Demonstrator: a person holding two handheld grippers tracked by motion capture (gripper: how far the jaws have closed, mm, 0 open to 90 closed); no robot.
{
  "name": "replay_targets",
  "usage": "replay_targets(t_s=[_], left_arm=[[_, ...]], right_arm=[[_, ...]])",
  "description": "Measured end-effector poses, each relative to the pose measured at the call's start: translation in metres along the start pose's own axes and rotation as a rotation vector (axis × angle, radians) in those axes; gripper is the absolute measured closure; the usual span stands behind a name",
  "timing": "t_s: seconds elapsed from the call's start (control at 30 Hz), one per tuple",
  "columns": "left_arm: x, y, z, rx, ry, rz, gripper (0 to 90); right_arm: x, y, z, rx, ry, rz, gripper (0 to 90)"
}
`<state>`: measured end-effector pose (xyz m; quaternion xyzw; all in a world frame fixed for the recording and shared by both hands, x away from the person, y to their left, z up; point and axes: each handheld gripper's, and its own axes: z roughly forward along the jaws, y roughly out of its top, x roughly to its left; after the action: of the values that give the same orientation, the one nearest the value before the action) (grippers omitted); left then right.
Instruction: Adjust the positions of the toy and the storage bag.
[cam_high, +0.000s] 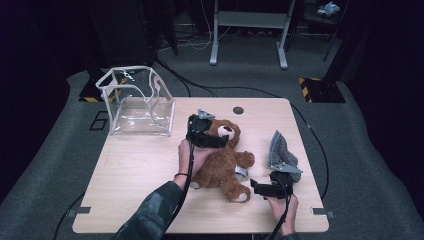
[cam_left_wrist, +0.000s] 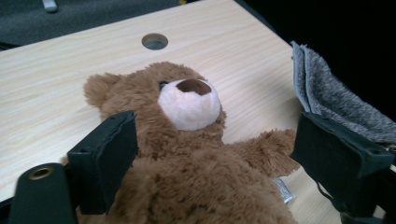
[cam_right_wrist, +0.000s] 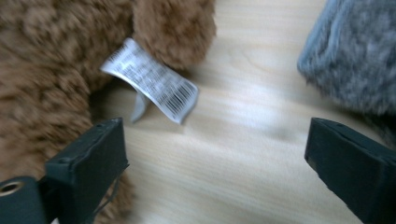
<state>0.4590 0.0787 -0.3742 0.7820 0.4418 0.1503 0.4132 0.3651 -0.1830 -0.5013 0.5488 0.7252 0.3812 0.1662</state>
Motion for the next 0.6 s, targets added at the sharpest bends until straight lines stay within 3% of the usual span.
replay_targets(t_s=[0.03, 0.1, 0.13, 0.23, 0.27, 0.33, 0.37, 0.53, 0.57, 0.6], left_arm=[[-0.006, 0.000, 0.008, 0.020, 0.013, 0.000, 9.9], [-0.008, -0.001, 0.011, 0.039, 0.008, 0.005, 9.0], [-0.011, -0.002, 0.017, 0.042, 0.008, -0.021, 8.5], [-0.015, 0.001, 0.030, 0.101, 0.036, 0.007, 7.8], [-0.015, 0.001, 0.033, 0.095, 0.048, -0.004, 7.2], [-0.016, 0.002, 0.038, 0.115, 0.069, 0.003, 7.7], [-0.014, 0.001, 0.044, 0.141, 0.100, -0.010, 7.6], [-0.012, -0.002, 0.057, 0.163, 0.136, -0.030, 7.4], [-0.011, -0.005, 0.063, 0.198, 0.170, -0.001, 7.2], [-0.011, -0.005, 0.063, 0.198, 0.170, -0.001, 7.0]], right_arm=[[-0.002, -0.006, 0.003, 0.012, -0.019, -0.012, 1.6], [-0.003, -0.009, 0.004, 0.011, -0.015, -0.014, 0.9], [-0.004, -0.014, 0.005, 0.010, -0.037, -0.032, 0.0], [-0.008, -0.018, 0.007, 0.001, -0.042, -0.038, 0.0], [-0.010, -0.023, 0.012, 0.015, -0.050, -0.032, 0.0], [-0.010, -0.023, 0.011, 0.011, -0.054, -0.038, 0.0], [-0.010, -0.023, 0.012, 0.005, -0.047, -0.047, 0.0], [-0.010, -0.024, 0.012, 0.011, -0.047, -0.046, 0.0], [-0.010, -0.024, 0.012, 0.010, -0.050, -0.049, 0.0], [-0.010, -0.024, 0.012, 0.010, -0.050, -0.049, 0.0]])
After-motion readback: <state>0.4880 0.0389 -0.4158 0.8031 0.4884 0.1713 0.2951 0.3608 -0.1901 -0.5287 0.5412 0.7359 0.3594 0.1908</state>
